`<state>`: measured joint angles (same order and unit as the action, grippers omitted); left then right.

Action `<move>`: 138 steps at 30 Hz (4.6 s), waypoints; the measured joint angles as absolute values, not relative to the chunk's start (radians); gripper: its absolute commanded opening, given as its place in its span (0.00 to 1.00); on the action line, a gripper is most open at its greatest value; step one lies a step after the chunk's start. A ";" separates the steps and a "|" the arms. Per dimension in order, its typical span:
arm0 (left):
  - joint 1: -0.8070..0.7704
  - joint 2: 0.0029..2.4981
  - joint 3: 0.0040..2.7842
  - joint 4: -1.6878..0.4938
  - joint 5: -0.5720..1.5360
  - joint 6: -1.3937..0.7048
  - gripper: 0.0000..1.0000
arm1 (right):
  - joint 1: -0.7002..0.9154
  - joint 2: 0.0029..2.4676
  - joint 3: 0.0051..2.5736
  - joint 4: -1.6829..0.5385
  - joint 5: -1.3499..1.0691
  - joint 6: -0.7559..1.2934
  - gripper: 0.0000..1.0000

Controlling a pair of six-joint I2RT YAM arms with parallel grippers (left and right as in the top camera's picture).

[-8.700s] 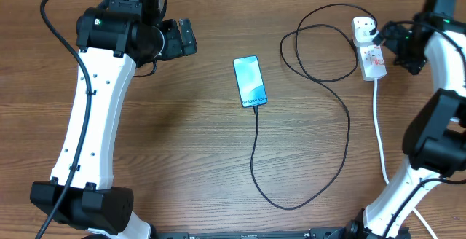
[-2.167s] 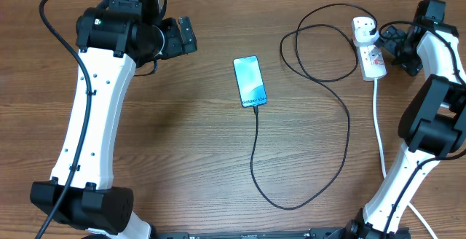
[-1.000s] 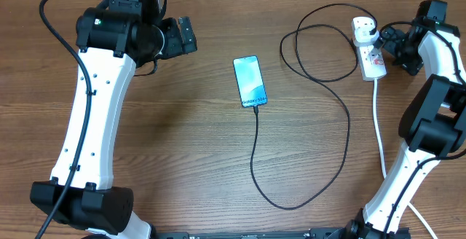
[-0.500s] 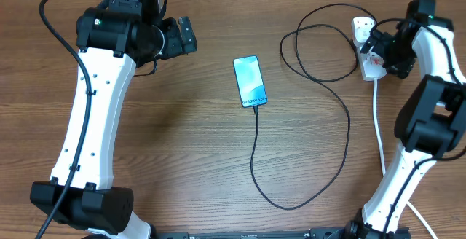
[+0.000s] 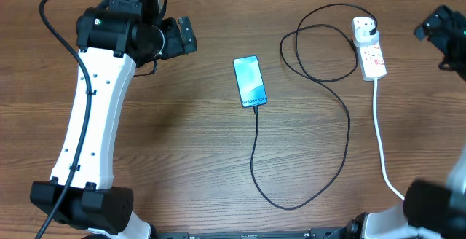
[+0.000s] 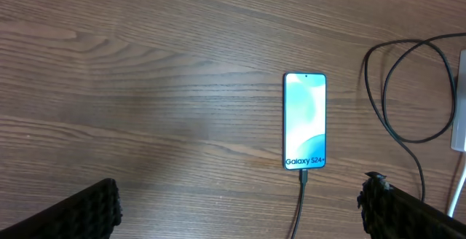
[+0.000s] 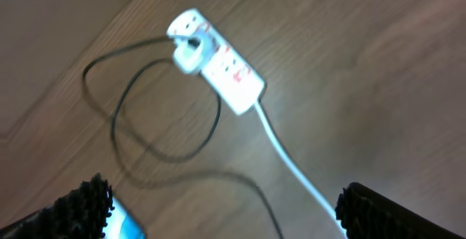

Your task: Plug charger to phone and switch on socket

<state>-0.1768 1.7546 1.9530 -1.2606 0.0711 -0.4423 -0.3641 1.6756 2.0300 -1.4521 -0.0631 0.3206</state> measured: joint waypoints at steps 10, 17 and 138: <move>-0.177 1.755 1.953 -1.261 0.071 -0.442 1.00 | -0.260 1.472 1.986 -1.595 -0.082 0.340 1.00; -0.177 1.755 1.953 -1.261 0.071 -0.442 1.00 | -0.163 1.345 1.846 -1.614 -0.089 0.389 1.00; -0.177 1.755 1.953 -1.261 0.071 -0.442 1.00 | 0.166 0.092 0.493 -0.632 -0.059 0.392 1.00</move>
<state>-0.1768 1.7546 1.9530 -1.2610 0.0708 -0.4423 0.1661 0.0921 0.4931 -0.6315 -0.0593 0.3916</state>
